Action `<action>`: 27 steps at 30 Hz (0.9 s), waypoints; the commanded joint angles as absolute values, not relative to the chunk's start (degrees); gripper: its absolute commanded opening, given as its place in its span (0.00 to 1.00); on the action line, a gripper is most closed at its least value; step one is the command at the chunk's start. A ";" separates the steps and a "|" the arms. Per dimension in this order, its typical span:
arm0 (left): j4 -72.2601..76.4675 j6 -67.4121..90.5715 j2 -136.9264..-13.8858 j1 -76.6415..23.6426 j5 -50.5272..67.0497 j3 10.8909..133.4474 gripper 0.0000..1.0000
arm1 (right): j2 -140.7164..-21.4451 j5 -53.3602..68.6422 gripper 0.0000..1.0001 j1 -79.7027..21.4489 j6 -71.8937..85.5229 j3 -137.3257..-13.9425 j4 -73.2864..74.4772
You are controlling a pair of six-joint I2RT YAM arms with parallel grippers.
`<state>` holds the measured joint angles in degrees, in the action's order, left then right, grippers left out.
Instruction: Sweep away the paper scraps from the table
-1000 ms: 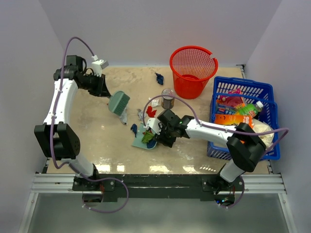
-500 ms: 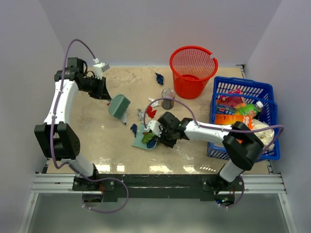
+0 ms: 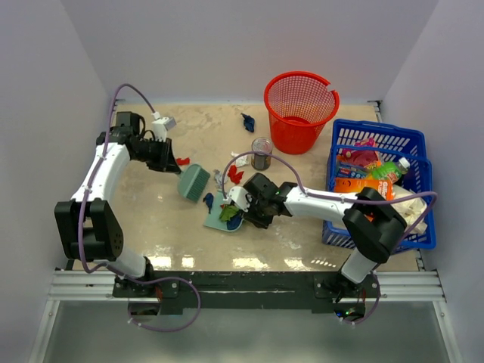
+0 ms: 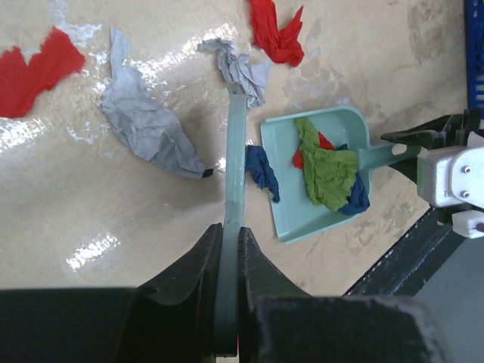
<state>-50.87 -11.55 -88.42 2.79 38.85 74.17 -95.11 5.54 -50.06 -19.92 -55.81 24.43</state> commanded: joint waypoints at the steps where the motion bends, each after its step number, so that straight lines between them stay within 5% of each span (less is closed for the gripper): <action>1: -46.49 -8.44 -87.80 2.64 38.32 75.41 0.00 | -95.36 5.36 0.01 -49.83 -20.13 -58.09 25.05; 27: -39.64 -3.08 -92.37 -3.78 44.20 72.77 0.00 | -95.80 3.87 0.00 -49.83 -20.65 -59.77 29.18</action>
<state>-42.11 -4.58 -92.92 -2.46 38.89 72.77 -96.51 4.97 -50.06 -20.18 -59.86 29.69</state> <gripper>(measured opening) 0.144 0.324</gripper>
